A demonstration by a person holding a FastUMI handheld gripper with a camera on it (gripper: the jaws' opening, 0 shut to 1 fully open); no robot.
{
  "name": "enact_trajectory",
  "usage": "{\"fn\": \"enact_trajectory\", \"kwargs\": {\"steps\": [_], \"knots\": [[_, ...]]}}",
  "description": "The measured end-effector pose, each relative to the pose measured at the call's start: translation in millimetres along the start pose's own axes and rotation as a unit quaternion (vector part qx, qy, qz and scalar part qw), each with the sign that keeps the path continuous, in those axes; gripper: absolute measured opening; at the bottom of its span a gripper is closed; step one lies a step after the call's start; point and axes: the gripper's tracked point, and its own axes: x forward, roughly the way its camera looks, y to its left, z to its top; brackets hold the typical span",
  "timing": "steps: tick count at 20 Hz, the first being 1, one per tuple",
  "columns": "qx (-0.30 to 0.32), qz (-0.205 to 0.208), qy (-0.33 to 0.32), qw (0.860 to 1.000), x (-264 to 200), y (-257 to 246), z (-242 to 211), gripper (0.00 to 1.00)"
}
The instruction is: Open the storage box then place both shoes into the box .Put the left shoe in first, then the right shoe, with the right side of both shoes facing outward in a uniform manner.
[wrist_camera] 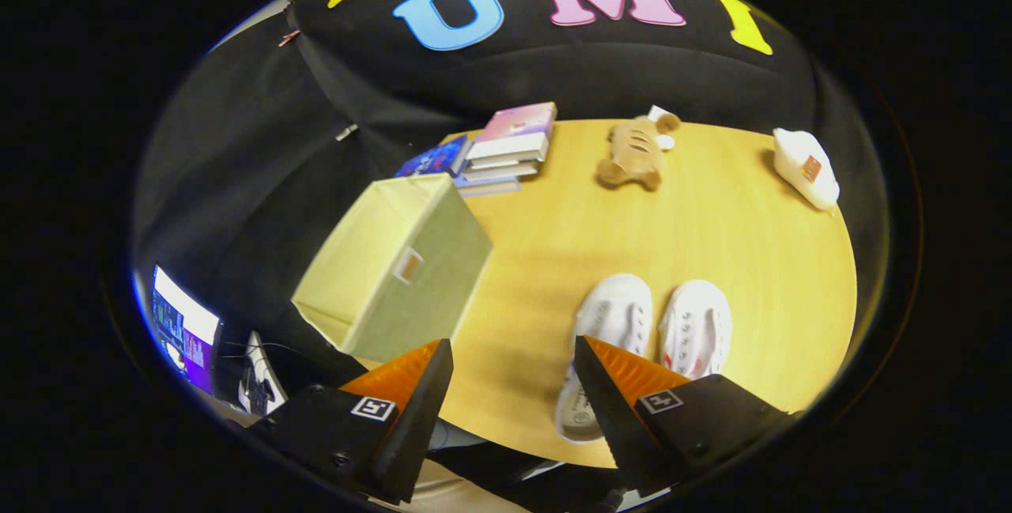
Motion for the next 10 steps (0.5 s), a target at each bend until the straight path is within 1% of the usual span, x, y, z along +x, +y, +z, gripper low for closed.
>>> {"fn": "enact_trajectory", "kwargs": {"steps": [2,3,6,7,10], "knots": [[-0.002,-0.023,0.012,1.000,7.5,-24.2,-20.9,0.91],[-0.006,-0.035,0.018,0.999,11.3,-38.0,-28.2,0.87],[-0.017,-0.069,0.026,0.997,24.0,-69.3,-41.1,0.82],[-0.023,-0.079,0.028,0.996,28.4,-78.1,-44.9,0.78],[-0.045,-0.095,0.033,0.994,47.4,-89.9,-50.4,0.72]]}}
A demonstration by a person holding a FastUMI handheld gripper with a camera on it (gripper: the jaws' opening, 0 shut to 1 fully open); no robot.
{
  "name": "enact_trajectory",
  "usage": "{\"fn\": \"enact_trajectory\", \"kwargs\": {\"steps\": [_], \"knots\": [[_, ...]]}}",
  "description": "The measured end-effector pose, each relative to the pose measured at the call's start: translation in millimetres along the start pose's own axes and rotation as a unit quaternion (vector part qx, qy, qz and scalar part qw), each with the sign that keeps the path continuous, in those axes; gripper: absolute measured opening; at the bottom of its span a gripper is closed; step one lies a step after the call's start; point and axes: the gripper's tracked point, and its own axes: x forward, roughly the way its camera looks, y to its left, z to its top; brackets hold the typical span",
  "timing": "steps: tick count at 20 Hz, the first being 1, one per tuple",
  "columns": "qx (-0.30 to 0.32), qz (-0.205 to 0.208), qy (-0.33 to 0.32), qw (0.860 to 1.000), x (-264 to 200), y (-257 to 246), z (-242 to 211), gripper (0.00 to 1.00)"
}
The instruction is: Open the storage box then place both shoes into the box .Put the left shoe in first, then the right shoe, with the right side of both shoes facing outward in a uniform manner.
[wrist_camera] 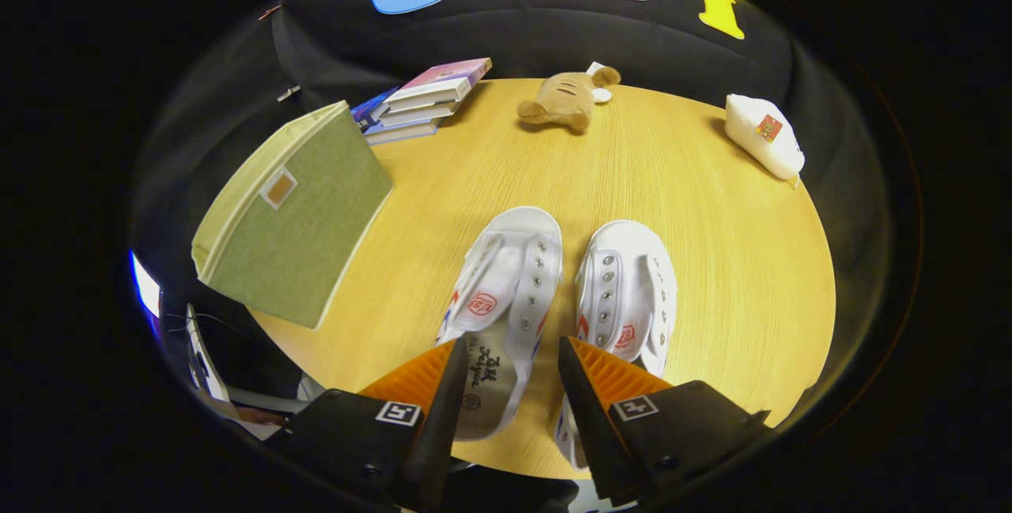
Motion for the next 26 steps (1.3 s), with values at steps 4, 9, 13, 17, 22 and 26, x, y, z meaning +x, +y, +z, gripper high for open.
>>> {"fn": "enact_trajectory", "kwargs": {"steps": [4,9,13,17,22,26], "knots": [[-0.027,-0.049,-0.021,0.998,27.5,-9.5,7.0,0.49],[-0.024,-0.112,-0.038,0.993,46.0,-28.2,17.1,0.34],[0.023,-0.118,-0.034,0.992,47.8,-31.0,20.1,0.09],[0.086,-0.093,-0.036,0.991,33.1,-28.0,29.7,0.05],[0.118,-0.069,-0.049,0.989,-14.8,-7.3,64.0,0.05],[0.134,-0.042,-0.050,0.989,-58.2,34.3,115.4,0.05]]}}
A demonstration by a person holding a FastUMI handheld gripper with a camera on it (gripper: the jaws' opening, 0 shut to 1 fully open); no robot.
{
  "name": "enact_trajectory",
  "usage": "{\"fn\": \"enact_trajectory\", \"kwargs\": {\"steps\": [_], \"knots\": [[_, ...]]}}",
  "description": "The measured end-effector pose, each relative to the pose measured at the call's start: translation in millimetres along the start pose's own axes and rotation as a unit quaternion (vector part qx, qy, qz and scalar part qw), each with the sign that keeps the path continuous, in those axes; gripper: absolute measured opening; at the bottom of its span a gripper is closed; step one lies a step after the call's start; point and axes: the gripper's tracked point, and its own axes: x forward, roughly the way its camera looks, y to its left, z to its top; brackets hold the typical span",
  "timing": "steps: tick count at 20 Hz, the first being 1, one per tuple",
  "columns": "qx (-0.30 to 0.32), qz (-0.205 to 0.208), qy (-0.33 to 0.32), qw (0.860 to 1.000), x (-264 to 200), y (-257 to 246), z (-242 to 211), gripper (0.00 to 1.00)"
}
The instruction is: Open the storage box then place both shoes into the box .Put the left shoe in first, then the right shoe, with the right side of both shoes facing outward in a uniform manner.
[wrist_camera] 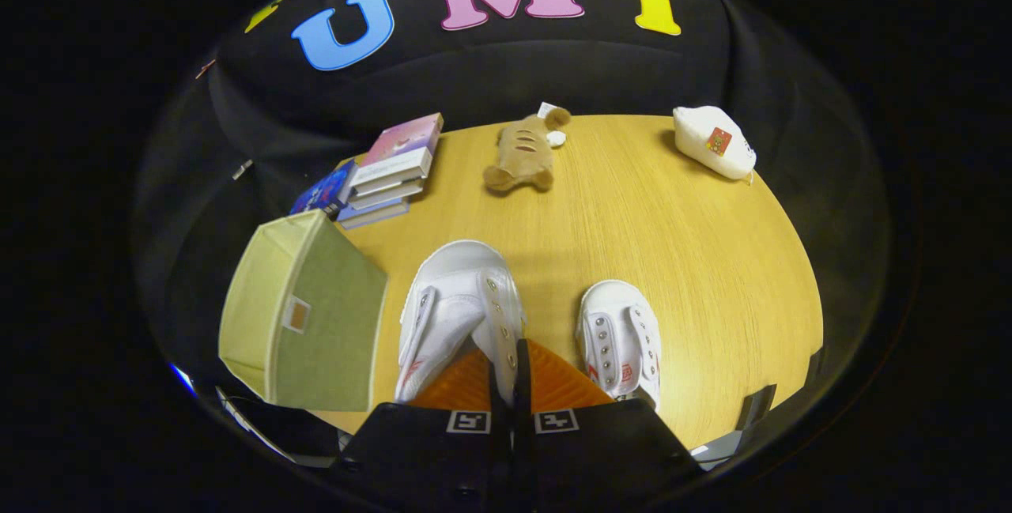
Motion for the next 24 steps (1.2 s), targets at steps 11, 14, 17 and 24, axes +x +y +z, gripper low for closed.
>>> {"fn": "enact_trajectory", "kwargs": {"steps": [11,14,17,24], "knots": [[0.037,0.081,0.068,0.994,-6.8,212.2,35.2,0.05],[0.033,0.055,0.106,0.992,28.1,243.0,8.7,0.05],[0.049,0.024,0.156,0.986,62.0,258.7,-21.3,0.05],[0.031,-0.008,0.180,0.983,122.8,287.7,-52.4,0.05]]}}
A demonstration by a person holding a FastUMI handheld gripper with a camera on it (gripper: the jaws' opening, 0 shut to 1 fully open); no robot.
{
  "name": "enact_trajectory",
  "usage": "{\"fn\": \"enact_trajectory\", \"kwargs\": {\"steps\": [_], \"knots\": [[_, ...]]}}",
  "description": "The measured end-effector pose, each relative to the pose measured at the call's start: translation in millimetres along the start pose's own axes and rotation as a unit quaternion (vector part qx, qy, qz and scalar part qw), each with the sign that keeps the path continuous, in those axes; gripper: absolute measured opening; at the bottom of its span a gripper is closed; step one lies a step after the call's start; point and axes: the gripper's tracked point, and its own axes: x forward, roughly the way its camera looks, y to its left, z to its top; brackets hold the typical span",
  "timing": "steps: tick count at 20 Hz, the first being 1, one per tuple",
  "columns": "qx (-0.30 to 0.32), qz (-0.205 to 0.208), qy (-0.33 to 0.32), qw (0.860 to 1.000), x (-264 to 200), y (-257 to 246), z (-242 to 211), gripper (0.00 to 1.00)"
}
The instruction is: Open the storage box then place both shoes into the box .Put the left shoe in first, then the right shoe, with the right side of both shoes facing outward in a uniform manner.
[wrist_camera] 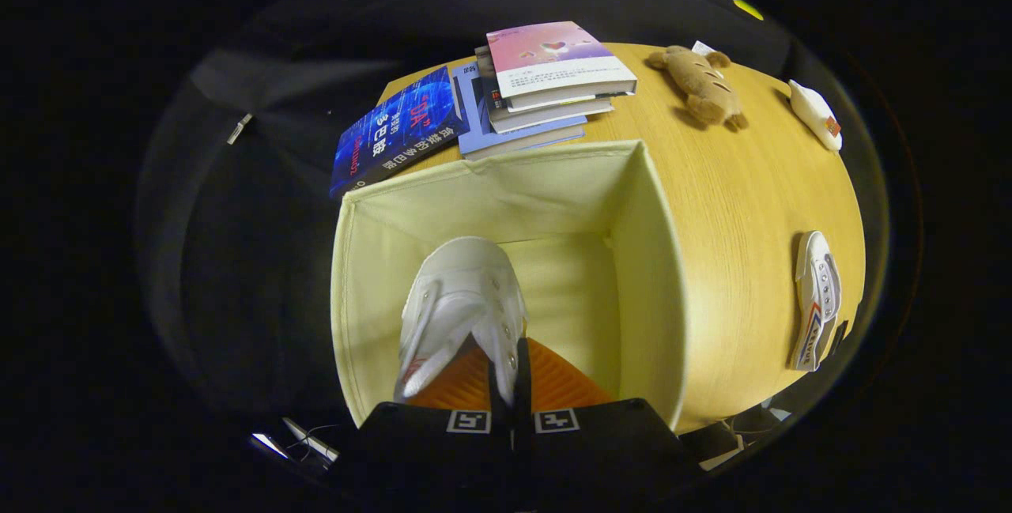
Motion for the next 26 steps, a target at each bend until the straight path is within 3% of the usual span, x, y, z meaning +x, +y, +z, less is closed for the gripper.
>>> {"fn": "enact_trajectory", "kwargs": {"steps": [8,12,14,16,19,20,23,26], "knots": [[-0.013,-0.050,0.018,0.999,53.7,-10.8,-18.3,0.06],[-0.024,-0.024,0.069,0.997,61.6,-1.1,-43.3,0.09],[-0.006,-0.005,0.097,0.995,60.2,1.1,-55.9,0.20],[-0.006,0.023,0.108,0.994,57.0,10.1,-56.7,0.25],[-0.024,0.039,0.097,0.994,44.6,11.5,-57.1,0.72],[-0.030,0.044,0.087,0.995,39.5,11.6,-55.2,0.79],[-0.041,0.071,0.070,0.994,16.6,13.5,-55.1,0.96],[-0.035,0.140,0.044,0.989,-26.5,27.2,-45.7,0.95]]}}
